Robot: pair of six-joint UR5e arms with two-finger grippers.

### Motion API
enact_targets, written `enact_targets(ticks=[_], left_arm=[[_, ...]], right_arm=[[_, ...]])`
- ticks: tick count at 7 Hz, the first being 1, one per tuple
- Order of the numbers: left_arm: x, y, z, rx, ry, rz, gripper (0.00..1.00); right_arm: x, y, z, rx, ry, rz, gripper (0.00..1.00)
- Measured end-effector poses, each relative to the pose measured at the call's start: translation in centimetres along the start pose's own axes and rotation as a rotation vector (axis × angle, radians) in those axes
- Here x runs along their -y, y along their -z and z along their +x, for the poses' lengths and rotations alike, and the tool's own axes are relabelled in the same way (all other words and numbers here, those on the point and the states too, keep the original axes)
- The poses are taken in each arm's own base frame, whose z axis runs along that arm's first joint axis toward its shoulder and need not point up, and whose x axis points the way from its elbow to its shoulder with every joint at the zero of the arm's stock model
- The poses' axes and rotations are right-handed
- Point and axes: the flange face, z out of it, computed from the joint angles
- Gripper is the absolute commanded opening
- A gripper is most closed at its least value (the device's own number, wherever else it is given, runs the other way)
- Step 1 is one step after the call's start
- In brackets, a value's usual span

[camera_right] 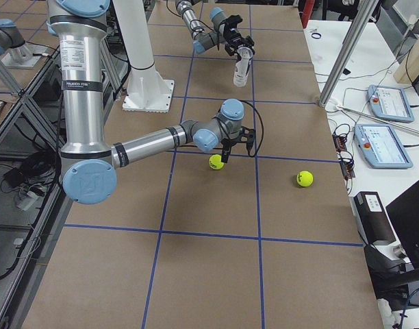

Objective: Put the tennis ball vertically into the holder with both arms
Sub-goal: 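Stand the can upright with the left gripper while the right gripper reaches the nearer ball, then close the right gripper on the nearer tennis ball and lift it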

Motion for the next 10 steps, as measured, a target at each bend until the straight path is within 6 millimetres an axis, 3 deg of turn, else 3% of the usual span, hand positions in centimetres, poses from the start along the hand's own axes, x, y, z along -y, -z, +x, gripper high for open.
enact_targets(ticks=[3, 5, 6, 7, 10], left_arm=[[-0.6, -1.0, 0.3, 0.030, 0.004, 0.000, 0.63], [-0.9, -1.1, 0.6, 0.027, 0.008, 0.000, 0.63], [-0.8, -1.0, 0.8, 0.022, 0.012, 0.012, 0.63], [-0.9, -0.9, 1.2, 0.020, 0.017, 0.025, 0.63], [-2.7, -1.5, 3.5, 0.039, 0.053, 0.076, 0.62]], right_arm=[[-1.9, -3.1, 0.3, -0.058, 0.024, -0.024, 1.00], [-2.0, -4.3, -0.2, -0.082, 0.034, -0.017, 0.95], [-1.9, -4.6, -0.3, -0.086, 0.035, -0.016, 0.55], [-1.7, -4.7, -0.6, -0.085, 0.036, -0.015, 0.04], [-1.5, -3.9, -2.0, -0.062, 0.048, -0.004, 0.00]])
